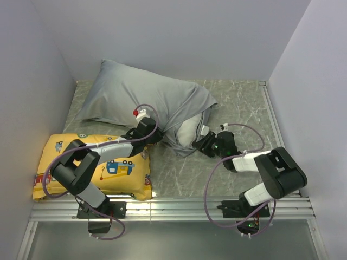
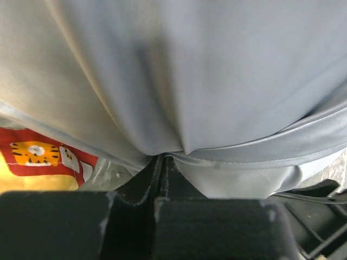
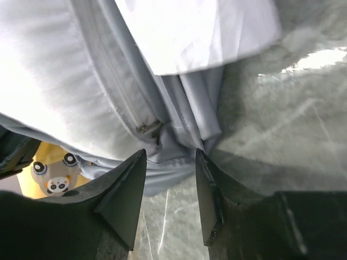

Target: Remove the pillowcase from the pillow

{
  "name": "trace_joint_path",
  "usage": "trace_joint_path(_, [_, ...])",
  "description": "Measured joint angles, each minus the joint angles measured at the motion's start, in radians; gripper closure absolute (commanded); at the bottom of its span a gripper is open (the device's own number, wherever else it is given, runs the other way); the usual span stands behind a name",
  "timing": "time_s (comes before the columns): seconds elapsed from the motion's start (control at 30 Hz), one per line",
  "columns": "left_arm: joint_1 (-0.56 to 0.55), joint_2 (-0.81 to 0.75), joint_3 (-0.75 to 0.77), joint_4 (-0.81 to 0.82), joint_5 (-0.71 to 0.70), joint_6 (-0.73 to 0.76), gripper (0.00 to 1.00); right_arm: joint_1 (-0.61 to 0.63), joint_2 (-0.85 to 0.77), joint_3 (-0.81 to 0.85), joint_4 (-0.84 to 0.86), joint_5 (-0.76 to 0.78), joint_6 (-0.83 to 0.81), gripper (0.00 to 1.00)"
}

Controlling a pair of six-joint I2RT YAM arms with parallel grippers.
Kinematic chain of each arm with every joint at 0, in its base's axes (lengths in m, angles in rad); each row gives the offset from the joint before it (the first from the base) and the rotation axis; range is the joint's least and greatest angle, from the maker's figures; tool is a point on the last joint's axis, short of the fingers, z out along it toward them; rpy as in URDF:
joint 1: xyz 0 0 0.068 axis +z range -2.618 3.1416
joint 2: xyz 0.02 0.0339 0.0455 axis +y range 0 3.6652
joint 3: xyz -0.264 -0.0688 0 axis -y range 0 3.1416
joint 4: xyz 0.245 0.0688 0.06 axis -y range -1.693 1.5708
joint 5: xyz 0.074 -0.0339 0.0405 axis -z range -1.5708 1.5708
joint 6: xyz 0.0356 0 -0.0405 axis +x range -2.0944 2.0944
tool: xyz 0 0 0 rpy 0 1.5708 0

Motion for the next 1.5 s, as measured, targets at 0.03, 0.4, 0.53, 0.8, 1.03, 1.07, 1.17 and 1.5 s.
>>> trace_joint_path(0.03, [0.001, 0.003, -0.008, 0.014, 0.006, -0.002, 0.99, 0.000, -0.026, -0.002, -0.023, 0.012, -0.007, 0.51])
trace_joint_path(0.4, [0.002, 0.028, -0.024, 0.081, 0.051, -0.010, 0.99, 0.003, -0.426, 0.038, -0.311, 0.160, -0.140, 0.41])
trace_joint_path(0.53, [0.002, 0.037, -0.024, 0.087, 0.061, -0.010, 0.99, 0.030, -0.430, 0.148, -0.381, 0.176, -0.222, 0.33])
trace_joint_path(0.8, [0.002, 0.037, -0.023, 0.085, 0.066, -0.010, 1.00, 0.125, -0.161, 0.350, -0.425, 0.175, -0.328, 0.24])
trace_joint_path(1.03, [0.002, 0.037, -0.007, 0.066, 0.066, -0.006, 1.00, 0.130, -0.057, 0.350, -0.453, 0.205, -0.358, 0.16])
trace_joint_path(1.07, [0.002, 0.037, -0.005, 0.062, 0.066, -0.006, 0.99, 0.130, -0.047, 0.350, -0.442, 0.204, -0.361, 0.15])
trace_joint_path(1.17, [0.002, 0.037, -0.003, 0.055, 0.066, -0.006, 0.99, 0.132, -0.018, 0.350, -0.399, 0.196, -0.364, 0.15])
trace_joint_path(1.5, [0.002, 0.043, 0.015, 0.030, 0.069, 0.006, 1.00, 0.159, 0.054, 0.372, -0.351, 0.223, -0.361, 0.18])
